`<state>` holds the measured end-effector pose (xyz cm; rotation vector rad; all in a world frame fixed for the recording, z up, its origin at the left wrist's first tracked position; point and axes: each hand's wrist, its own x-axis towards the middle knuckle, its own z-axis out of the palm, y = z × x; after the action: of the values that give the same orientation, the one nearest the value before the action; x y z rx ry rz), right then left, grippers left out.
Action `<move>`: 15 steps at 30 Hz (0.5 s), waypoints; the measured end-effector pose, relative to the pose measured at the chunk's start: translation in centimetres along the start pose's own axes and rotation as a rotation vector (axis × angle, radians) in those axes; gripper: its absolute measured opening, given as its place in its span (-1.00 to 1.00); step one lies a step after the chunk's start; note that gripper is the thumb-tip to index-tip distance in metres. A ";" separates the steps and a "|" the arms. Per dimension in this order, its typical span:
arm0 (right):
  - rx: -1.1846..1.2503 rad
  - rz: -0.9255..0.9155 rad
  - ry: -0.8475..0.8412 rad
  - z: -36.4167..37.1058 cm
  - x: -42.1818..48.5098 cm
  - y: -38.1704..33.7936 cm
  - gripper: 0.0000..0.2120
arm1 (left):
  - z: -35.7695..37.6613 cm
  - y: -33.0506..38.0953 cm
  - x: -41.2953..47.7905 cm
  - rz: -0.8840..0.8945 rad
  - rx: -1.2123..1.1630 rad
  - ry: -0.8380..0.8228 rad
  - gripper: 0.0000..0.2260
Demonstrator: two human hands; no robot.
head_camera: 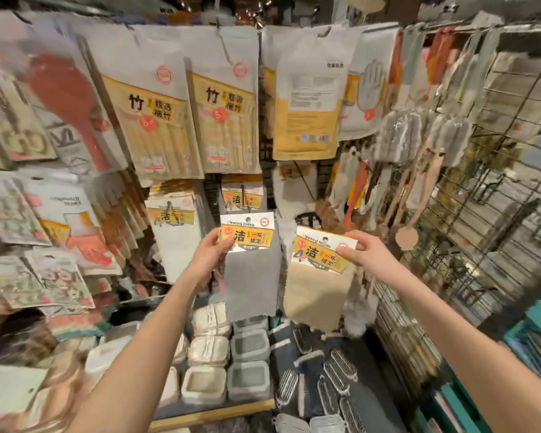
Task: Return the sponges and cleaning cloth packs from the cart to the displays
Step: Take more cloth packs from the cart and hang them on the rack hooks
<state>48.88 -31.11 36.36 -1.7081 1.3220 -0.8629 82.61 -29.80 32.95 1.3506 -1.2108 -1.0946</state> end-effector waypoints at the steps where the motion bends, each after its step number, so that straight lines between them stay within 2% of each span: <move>1: 0.008 0.013 -0.001 0.5 0.9 0.2 -0.79 | -0.3 -0.1 1.1 -0.003 0.008 0.010 -0.77; 5: 0.060 0.092 -0.032 1.9 3.5 1.5 -0.73 | -1.1 -1.5 4.8 -0.049 0.025 0.006 -0.79; 11: -0.027 0.032 -0.071 3.4 5.3 2.5 -0.93 | -0.6 -2.8 6.1 -0.012 -0.071 0.058 -0.85; 15: 0.037 0.010 -0.116 3.4 5.9 2.5 -0.93 | -0.3 -2.9 6.7 -0.003 -0.183 0.157 -0.83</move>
<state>52.04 -36.62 32.84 -1.6954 1.2293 -0.7661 83.93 -36.41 30.05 1.2722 -0.9714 -1.0538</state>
